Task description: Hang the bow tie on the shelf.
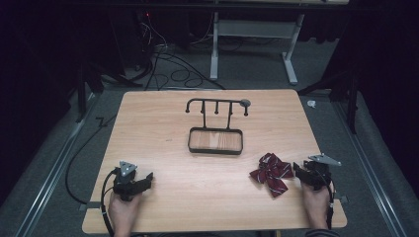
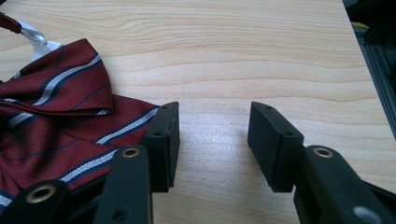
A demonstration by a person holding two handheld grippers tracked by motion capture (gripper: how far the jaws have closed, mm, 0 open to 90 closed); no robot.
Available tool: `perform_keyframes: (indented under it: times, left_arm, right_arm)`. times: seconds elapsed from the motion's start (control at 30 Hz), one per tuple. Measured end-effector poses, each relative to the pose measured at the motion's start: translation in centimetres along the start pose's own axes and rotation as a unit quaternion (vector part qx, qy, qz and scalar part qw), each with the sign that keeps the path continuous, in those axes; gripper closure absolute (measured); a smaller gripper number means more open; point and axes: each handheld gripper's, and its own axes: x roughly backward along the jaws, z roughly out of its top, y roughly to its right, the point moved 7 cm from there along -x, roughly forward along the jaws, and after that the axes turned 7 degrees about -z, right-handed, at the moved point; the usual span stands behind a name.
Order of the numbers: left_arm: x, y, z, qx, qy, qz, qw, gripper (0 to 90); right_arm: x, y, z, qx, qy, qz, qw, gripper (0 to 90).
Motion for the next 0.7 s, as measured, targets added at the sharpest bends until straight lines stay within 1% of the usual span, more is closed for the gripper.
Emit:
perform_keyframes:
  times: [0.17,0.2,0.27,0.33,0.43,0.5,0.53,0.57,0.6,0.67,0.7]
  left_arm:
    - [0.00,0.01,0.01,0.001,0.001,-0.001,1.0000,27.6]
    - [0.00,0.01,0.01,0.001,0.001,-0.001,1.0000,27.4]
    - [0.02,0.01,-0.01,0.000,0.000,-0.001,1.0000,27.4]
    - [0.01,0.02,-0.01,0.000,0.000,-0.001,1.0000,27.4]
    - [0.01,0.01,-0.01,0.000,0.000,-0.001,1.0000,27.5]
    - [0.02,0.01,-0.01,0.000,0.000,-0.001,1.0000,27.4]
    - [0.02,0.00,-0.01,0.000,0.000,-0.001,1.0000,27.4]
    - [0.02,0.00,-0.01,0.000,0.000,-0.001,1.0000,27.4]
    - [0.02,0.00,-0.01,0.000,0.000,-0.001,1.0000,27.4]
    - [0.02,0.01,-0.01,0.000,0.000,-0.001,1.0000,27.3]
    - [0.02,0.01,-0.01,0.000,0.000,-0.001,1.0000,27.3]
  right_arm:
    - [-0.02,0.01,0.03,0.003,0.001,0.001,1.0000,55.3]
    - [-0.06,0.00,0.06,0.007,0.002,0.005,1.0000,55.2]
    - [-0.05,-0.09,0.07,0.007,0.000,0.009,0.9999,55.3]
    - [-0.12,-0.07,0.14,0.012,0.001,0.010,0.9999,55.2]
    - [-0.18,-0.12,0.19,0.012,0.001,0.011,0.9999,55.1]
    - [-0.27,-0.14,0.29,0.016,0.001,0.016,0.9997,53.7]
    - [-0.29,-0.23,0.33,0.009,0.002,0.021,0.9997,53.5]
    - [-0.29,-0.23,0.33,0.009,0.002,0.021,0.9997,53.5]
    - [-0.12,-0.21,0.45,0.002,0.007,0.023,0.9997,54.1]
    - [-0.01,-0.17,0.51,0.003,0.009,0.023,0.9997,54.8]
    - [0.27,-0.18,0.64,-0.002,0.013,0.026,0.9996,55.7]
